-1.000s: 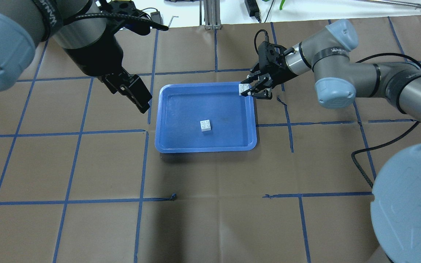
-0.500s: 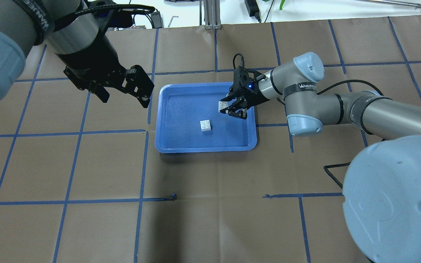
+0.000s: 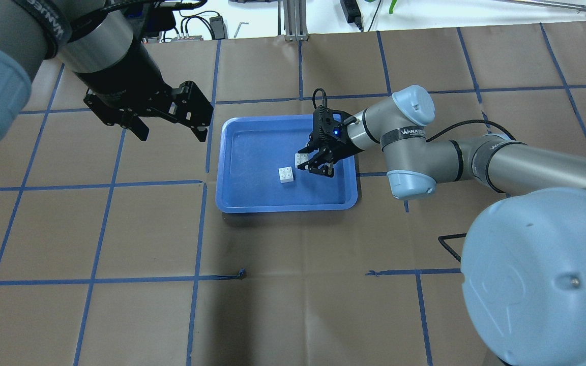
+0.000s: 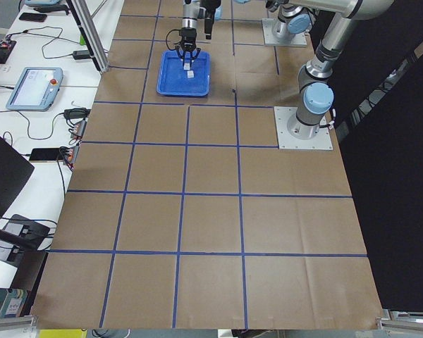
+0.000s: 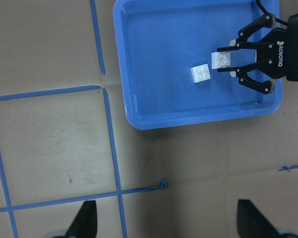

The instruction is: Assemble white blocks and place on blue tray

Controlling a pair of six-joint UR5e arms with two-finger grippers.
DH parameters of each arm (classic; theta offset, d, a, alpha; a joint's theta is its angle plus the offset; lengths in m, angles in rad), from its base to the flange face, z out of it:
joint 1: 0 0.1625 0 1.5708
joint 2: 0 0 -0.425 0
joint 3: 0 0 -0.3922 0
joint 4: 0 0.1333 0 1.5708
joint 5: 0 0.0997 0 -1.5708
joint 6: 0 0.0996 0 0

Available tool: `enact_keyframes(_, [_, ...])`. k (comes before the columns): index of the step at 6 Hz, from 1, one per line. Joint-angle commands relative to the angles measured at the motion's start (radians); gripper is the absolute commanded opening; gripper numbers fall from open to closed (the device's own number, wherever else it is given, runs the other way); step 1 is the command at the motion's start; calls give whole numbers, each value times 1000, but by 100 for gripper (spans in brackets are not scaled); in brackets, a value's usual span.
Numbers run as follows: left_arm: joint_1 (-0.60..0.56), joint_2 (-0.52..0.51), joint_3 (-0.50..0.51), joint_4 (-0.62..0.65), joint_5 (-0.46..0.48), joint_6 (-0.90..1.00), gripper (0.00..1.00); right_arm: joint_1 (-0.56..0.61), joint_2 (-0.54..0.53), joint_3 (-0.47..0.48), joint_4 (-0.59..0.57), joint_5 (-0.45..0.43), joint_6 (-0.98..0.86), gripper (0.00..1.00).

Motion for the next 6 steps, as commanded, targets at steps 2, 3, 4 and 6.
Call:
enact_keyframes(2, [0, 5, -2, 1, 3, -2, 99, 1, 1, 20, 0, 2, 0, 34])
enact_keyframes(3, [2, 5, 0, 1, 5, -4, 99, 3, 1, 20, 1, 3, 0, 34])
enact_keyframes(4, [3, 6, 0, 1, 8, -4, 99, 4, 1, 20, 0, 5, 2, 34])
enact_keyframes(6, [6, 3, 17, -13, 82, -4, 99, 13, 5, 20, 0, 6, 3, 34])
